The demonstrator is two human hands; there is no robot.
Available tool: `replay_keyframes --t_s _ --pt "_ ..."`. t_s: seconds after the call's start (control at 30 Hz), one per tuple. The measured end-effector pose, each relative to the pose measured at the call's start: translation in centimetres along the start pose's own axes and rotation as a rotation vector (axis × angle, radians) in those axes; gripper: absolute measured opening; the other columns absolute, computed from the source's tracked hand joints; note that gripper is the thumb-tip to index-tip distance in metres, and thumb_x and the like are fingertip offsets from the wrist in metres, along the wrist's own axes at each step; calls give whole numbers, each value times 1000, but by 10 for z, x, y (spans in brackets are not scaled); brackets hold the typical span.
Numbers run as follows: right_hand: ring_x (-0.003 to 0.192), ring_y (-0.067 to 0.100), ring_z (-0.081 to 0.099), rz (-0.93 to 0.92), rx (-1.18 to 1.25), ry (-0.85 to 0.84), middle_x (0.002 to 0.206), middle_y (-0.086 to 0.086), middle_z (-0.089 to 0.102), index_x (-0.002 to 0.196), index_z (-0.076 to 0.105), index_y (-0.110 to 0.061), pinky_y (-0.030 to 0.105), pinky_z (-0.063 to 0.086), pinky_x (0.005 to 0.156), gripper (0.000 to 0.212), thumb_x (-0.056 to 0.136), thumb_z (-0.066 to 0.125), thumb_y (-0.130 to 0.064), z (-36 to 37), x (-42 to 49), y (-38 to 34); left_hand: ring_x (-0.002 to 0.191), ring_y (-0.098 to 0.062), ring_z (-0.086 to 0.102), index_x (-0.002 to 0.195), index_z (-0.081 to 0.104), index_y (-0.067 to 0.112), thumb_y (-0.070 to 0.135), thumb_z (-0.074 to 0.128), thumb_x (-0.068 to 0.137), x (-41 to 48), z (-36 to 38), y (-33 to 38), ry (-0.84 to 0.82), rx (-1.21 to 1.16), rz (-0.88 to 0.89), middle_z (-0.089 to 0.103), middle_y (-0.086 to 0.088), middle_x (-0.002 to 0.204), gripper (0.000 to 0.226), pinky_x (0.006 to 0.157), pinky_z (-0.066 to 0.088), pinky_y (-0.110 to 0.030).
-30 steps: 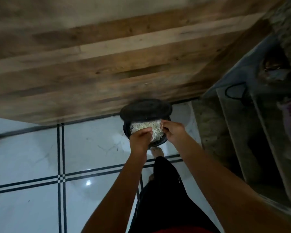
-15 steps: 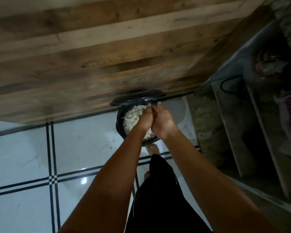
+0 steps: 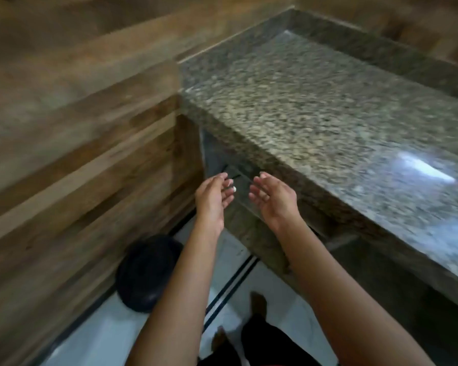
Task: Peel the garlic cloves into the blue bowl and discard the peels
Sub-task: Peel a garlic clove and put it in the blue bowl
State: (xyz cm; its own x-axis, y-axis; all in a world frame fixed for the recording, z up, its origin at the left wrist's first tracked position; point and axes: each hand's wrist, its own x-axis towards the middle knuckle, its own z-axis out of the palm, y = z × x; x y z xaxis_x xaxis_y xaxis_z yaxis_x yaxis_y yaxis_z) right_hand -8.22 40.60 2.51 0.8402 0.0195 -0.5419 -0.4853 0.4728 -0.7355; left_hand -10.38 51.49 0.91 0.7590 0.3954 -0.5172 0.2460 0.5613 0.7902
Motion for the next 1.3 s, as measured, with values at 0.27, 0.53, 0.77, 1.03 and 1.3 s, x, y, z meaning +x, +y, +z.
replay_keyframes --t_s 0.27,0.53,0.77,1.03,1.3 --pt "65 15 55 -335 275 293 78 3 60 86 56 -15 25 46 60 13 92 51 -5 -175 -32 -146 62 -7 55 78 57 13 -13 51 87 -80 212 -64 -571 297 89 56 -1 74 27 56 46 -12" --pt "50 11 55 -444 310 470 61 1 60 83 58 -11 21 49 49 17 90 51 2 -340 -35 -231 49 1 57 77 60 10 -16 54 83 -149 367 -169 -820 444 86 62 10 50 28 55 49 -13" --pt "66 19 59 -357 -535 785 79 11 67 90 69 -4 40 52 77 9 82 65 -5 -445 1 -248 64 -1 57 100 63 -7 -17 65 73 -152 415 -226 -786 751 249 60 1 72 28 70 49 -18" --pt "101 27 54 -339 -1210 647 104 15 58 100 68 -5 28 39 86 17 90 56 -9 -462 13 -251 69 -9 60 91 67 15 8 75 77 -146 423 -231 -717 999 443 64 3 74 18 70 52 -26" --pt "84 12 54 -778 -961 680 98 5 55 100 65 -5 16 42 75 16 94 55 -16 -427 6 -281 88 -18 61 103 66 17 -1 54 84 -120 433 -223 -739 1135 530 67 -3 99 29 79 51 -27"
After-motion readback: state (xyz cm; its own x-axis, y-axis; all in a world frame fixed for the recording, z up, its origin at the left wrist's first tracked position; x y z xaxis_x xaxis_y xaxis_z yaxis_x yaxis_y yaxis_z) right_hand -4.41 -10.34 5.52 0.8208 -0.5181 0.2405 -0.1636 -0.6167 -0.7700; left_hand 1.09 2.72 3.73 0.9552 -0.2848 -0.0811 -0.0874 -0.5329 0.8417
